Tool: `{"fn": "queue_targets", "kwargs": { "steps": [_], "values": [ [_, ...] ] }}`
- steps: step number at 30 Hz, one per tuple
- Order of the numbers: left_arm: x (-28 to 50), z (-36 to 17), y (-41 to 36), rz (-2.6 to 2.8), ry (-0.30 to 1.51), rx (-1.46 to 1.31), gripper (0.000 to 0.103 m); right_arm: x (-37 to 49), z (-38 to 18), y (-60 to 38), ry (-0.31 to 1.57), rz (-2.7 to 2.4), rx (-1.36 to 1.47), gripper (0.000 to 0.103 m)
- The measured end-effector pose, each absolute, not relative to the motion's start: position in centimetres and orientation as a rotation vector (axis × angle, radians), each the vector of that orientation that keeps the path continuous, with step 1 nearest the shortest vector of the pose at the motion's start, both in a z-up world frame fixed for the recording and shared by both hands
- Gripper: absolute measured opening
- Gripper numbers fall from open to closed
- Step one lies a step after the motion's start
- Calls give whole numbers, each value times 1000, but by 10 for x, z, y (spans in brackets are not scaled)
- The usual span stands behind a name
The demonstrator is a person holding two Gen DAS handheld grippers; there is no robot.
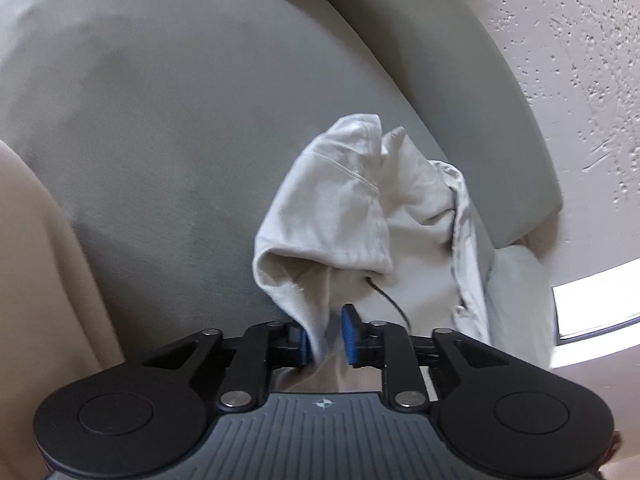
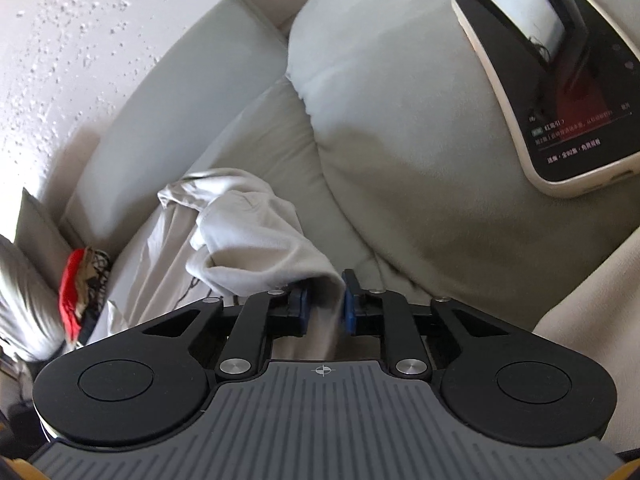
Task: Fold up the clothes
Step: 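Lift the shirt high with both tools and shake it out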
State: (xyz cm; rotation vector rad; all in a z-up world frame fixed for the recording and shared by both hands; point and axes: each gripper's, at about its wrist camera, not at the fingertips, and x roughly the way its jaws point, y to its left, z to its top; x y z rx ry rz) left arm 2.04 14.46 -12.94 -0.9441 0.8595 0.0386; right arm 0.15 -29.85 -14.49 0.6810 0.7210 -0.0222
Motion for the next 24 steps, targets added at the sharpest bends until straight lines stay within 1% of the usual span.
{"fn": "queue_targets", "kwargs": {
  "steps": [1,2,3,4,6,8,9,10,13,17,22,24],
  "values": [
    [21,-130,144,36,857,-946,24,1,-145,-298,719,-24,668,12],
    [21,-130,143,39,853,-944,22,1,-145,-297,718,-25,656,11],
    [22,-130,142,41,850,-943,18,2,-145,-297,717,-26,656,10],
    [22,-131,141,43,849,-943,9,2,-145,-297,716,-29,663,7],
    [24,-130,142,35,864,-936,9,1,-143,-298,719,-42,665,2],
    [27,-128,145,8,888,-937,9,0,-139,-296,735,-55,645,1],
    [28,-128,146,-5,900,-937,8,1,-136,-293,751,-63,619,1],
    [29,-126,147,-9,908,-929,3,2,-136,-291,764,-67,612,1],
    [28,-116,141,10,916,-839,1,5,-131,-290,800,-72,644,1],
    [28,-86,128,-19,891,-700,1,6,-129,-298,834,-21,807,1],
    [22,-32,134,-105,844,-694,1,-2,-122,-294,906,74,1028,1],
    [22,-10,140,-143,837,-729,1,-7,-107,-291,895,165,1154,1]
  ]
}}
